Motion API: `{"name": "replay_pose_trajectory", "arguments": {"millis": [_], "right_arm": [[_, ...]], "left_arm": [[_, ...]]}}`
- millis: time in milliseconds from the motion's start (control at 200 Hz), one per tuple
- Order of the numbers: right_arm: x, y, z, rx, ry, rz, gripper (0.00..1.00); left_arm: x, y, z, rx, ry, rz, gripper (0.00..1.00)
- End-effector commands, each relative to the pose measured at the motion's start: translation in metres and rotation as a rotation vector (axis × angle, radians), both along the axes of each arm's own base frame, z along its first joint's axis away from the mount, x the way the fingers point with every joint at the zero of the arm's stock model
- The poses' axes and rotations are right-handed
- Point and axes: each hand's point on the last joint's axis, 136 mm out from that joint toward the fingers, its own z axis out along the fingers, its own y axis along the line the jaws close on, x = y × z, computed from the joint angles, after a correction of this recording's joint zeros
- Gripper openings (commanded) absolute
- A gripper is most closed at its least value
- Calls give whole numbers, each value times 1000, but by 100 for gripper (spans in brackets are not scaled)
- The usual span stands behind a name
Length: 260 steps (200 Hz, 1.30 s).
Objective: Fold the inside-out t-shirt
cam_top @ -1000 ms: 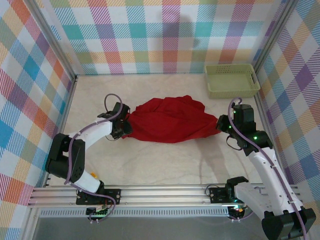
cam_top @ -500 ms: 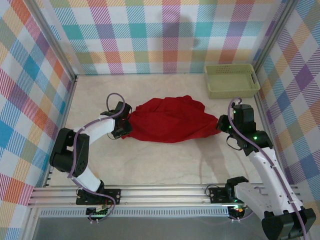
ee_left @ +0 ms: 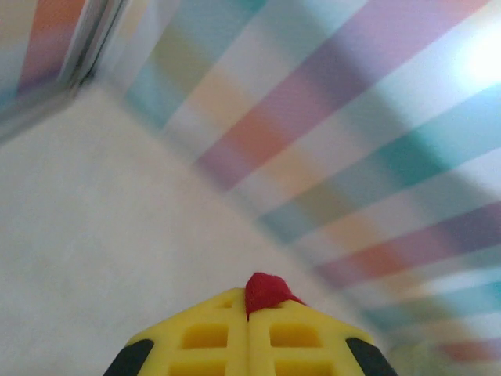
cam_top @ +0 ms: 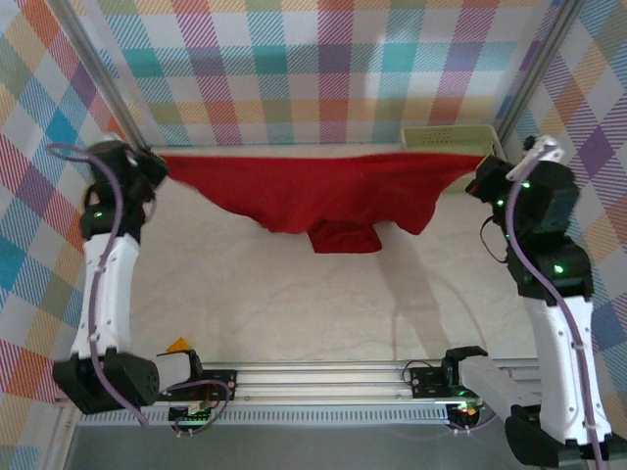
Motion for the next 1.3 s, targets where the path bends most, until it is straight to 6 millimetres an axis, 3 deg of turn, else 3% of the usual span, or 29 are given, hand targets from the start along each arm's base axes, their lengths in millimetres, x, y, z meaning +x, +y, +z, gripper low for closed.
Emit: {"name": "replay_pose_trajectory", "arguments": {"millis": [0, 65, 240, 280, 335, 395, 470, 550, 610, 650, 725, 780, 830, 845, 900, 930, 960, 1050, 1185, 1220, 1295], "right_arm": [[-27, -8, 45, -35, -169, -21, 0], [-26, 0, 31, -36, -150, 28, 0], [23, 34, -74, 22, 137, 184, 0], [36, 43, -93, 53, 195, 215, 0], [53, 52, -102, 76, 230, 250, 0], [71, 54, -96, 75, 243, 251, 0], [94, 50, -75, 60, 223, 218, 0], [110, 51, -25, 51, 118, 220, 0], [112, 55, 15, 47, 28, 244, 0], [105, 57, 40, 40, -27, 262, 0], [83, 58, 75, 18, -127, 286, 0], [65, 57, 81, 5, -165, 297, 0], [50, 59, 73, 1, -168, 316, 0], [47, 60, 67, 3, -161, 323, 0], [34, 64, 43, 16, -135, 359, 0], [30, 69, 20, 25, -96, 388, 0], [27, 73, -4, 40, -49, 415, 0], [17, 88, -94, 104, 162, 497, 0], [-9, 93, -236, 218, 529, 489, 0], [-18, 93, -263, 248, 597, 480, 0], [-33, 92, -304, 312, 703, 445, 0]], "left_arm": [[-7, -13, 45, -32, -146, -90, 0], [3, -17, 12, -64, -58, -119, 0], [32, -36, -159, -271, 397, -197, 0], [37, -39, -180, -298, 462, -213, 0], [46, -41, -189, -301, 512, -223, 0], [58, -39, -180, -274, 534, -209, 0], [79, -37, -146, -236, 506, -205, 0], [104, -41, -88, -194, 411, -234, 0], [111, -46, -44, -164, 334, -256, 0], [109, -46, -14, -138, 268, -263, 0], [89, -37, 36, -62, 136, -213, 0], [69, -32, 50, -21, 72, -176, 0], [52, -29, 45, -13, 54, -147, 0], [47, -29, 47, -12, 42, -142, 0], [35, -34, 16, -44, 61, -154, 0], [29, -37, 2, -66, 66, -161, 0], [24, -40, -25, -91, 105, -163, 0], [6, -48, -102, -126, 248, -181, 2], [-41, -45, -232, -141, 618, -142, 11], [-51, -46, -256, -149, 683, -145, 17], [-67, -46, -287, -172, 773, -126, 42]]}}
